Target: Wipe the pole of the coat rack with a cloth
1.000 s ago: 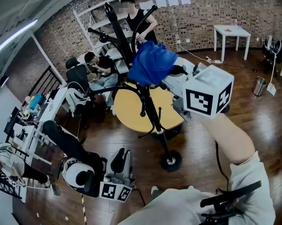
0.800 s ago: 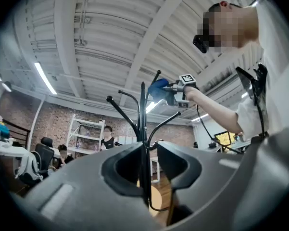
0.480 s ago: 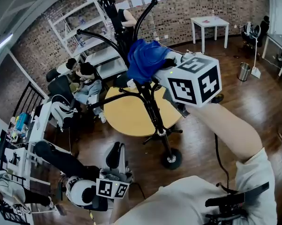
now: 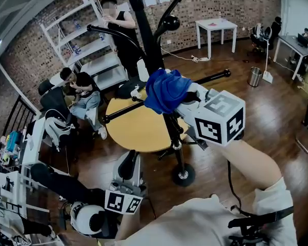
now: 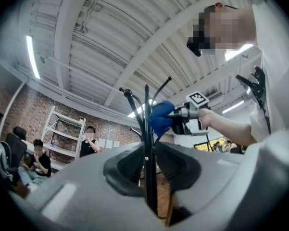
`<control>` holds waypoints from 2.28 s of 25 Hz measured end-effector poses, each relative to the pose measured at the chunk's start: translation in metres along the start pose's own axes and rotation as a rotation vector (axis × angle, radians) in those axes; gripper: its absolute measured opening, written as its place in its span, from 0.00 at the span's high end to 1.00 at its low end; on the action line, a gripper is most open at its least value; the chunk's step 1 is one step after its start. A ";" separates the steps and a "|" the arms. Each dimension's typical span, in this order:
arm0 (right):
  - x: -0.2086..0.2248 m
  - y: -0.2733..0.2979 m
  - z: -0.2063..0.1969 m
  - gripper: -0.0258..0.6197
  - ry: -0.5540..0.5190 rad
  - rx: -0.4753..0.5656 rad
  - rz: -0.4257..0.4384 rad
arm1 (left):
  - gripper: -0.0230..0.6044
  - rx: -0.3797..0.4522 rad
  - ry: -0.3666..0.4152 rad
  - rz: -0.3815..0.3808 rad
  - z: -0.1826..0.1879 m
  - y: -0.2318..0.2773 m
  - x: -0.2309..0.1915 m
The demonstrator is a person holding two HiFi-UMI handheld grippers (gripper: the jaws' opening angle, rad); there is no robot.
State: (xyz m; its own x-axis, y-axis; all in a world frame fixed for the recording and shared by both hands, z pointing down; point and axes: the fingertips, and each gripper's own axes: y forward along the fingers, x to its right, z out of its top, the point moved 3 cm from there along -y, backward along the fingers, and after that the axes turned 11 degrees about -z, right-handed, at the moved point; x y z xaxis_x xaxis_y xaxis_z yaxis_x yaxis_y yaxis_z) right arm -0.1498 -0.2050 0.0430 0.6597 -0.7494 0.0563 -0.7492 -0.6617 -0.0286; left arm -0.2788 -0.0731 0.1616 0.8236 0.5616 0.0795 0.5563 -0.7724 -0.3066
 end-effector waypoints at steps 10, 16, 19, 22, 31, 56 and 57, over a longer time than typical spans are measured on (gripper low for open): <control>-0.034 0.024 0.109 0.82 -0.134 0.125 -0.027 | 0.85 0.010 -0.019 -0.100 0.005 -0.005 -0.024; -0.002 0.032 -0.007 0.82 -0.096 -0.053 -0.148 | 0.85 -0.030 -0.075 -0.099 -0.017 -0.026 -0.035; -0.006 0.033 -0.012 0.82 -0.087 -0.048 -0.148 | 0.86 -0.043 -0.090 -0.117 -0.019 -0.027 -0.038; -0.013 0.012 0.012 0.82 -0.114 0.037 -0.121 | 0.86 -0.029 -0.080 -0.140 -0.015 -0.016 -0.033; 0.045 -0.087 -0.065 0.82 -0.097 0.019 -0.173 | 0.86 -0.095 -0.097 -0.154 -0.032 0.022 -0.015; 0.029 -0.003 -0.330 0.82 -0.182 -0.370 0.098 | 0.86 -0.188 -0.084 0.085 -0.066 0.014 -0.002; 0.015 -0.007 -0.295 0.82 -0.134 -0.289 0.128 | 0.86 -0.186 -0.087 0.079 -0.067 0.011 -0.006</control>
State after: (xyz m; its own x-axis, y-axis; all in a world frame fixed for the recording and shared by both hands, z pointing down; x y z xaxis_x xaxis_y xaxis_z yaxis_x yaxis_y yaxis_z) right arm -0.1522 -0.2048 0.3387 0.5465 -0.8352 -0.0612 -0.7997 -0.5422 0.2577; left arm -0.2702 -0.1047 0.2215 0.8570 0.5148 -0.0222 0.5083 -0.8516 -0.1281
